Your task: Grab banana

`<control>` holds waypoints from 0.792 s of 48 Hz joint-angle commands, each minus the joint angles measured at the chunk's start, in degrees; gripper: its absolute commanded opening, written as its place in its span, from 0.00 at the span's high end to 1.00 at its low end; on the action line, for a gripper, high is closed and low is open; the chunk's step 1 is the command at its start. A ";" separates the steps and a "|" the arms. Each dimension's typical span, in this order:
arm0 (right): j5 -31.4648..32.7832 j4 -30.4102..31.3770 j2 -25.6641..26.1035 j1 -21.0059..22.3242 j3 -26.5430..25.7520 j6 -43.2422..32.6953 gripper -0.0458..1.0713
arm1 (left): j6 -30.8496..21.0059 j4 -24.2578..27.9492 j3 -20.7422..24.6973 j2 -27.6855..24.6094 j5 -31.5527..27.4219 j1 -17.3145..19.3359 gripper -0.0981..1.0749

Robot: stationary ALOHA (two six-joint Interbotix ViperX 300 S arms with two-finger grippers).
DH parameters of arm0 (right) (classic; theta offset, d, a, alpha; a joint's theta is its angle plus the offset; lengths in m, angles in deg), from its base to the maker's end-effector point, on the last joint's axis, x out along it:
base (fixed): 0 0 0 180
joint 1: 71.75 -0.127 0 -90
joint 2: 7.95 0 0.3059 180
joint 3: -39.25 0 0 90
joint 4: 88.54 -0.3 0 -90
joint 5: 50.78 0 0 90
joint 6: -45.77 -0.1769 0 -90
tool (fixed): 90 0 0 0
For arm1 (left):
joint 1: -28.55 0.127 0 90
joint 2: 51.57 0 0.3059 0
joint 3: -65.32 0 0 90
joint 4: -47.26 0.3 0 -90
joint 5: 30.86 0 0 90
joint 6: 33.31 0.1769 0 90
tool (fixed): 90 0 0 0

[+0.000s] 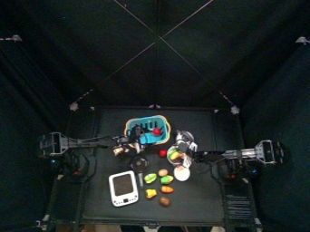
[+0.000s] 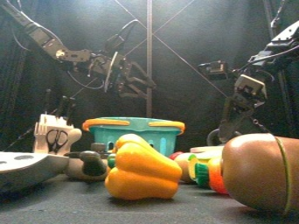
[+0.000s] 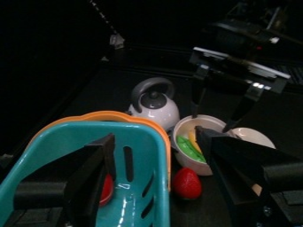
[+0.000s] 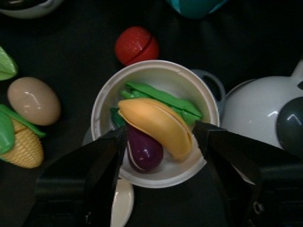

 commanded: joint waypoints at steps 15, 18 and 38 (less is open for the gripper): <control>0.70 0.53 -6.68 -0.35 -3.60 0.00 0.13 | 0.18 -3.52 0.00 1.05 2.64 0.00 0.04; 0.70 0.44 -7.38 -0.35 -3.69 0.00 0.13 | 0.09 -3.52 -0.09 1.05 2.64 -0.09 0.04; 0.70 0.62 -7.38 -0.70 -4.22 0.00 0.32 | 0.09 -3.60 -0.26 0.88 2.55 0.09 0.04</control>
